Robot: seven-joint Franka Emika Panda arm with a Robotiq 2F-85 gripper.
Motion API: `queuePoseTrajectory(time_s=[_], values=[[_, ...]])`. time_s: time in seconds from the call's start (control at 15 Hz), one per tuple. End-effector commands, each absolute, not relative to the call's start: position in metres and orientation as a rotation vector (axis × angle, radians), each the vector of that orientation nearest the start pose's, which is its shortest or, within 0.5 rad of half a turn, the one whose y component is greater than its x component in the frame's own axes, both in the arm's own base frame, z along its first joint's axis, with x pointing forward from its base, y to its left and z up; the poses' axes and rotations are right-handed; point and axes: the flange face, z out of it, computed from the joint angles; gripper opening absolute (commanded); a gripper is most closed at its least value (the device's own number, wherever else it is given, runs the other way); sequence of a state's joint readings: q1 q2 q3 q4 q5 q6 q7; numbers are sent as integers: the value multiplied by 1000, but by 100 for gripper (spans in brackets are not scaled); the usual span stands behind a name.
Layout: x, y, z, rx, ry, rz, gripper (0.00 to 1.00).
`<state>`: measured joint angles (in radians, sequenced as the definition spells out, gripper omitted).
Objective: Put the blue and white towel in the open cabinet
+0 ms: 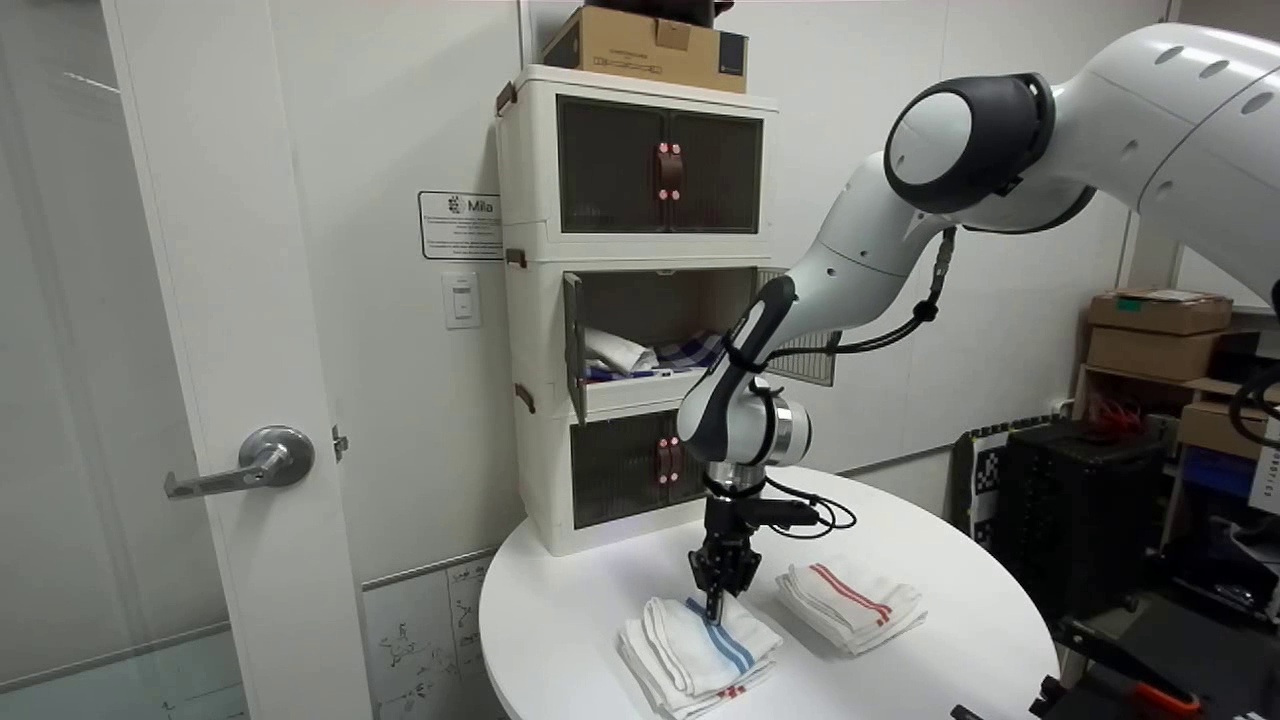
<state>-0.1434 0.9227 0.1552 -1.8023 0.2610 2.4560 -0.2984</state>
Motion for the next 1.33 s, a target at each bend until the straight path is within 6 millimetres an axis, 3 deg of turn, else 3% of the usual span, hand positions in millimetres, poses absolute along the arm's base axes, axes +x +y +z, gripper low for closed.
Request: queuePoseTrajectory(time_s=[0.0,0.13,0.73,0.87,0.93,1.13,1.27], values=[[595,13,36,-2831,-48,355,18],[595,10,45,-2830,-43,339,7],[602,3,72,-2840,-35,301,11],[601,3,73,-2833,-42,314,41],[601,4,72,-2834,-53,321,17],[599,6,70,-2829,-63,344,7],[598,6,70,-2825,-64,361,10]])
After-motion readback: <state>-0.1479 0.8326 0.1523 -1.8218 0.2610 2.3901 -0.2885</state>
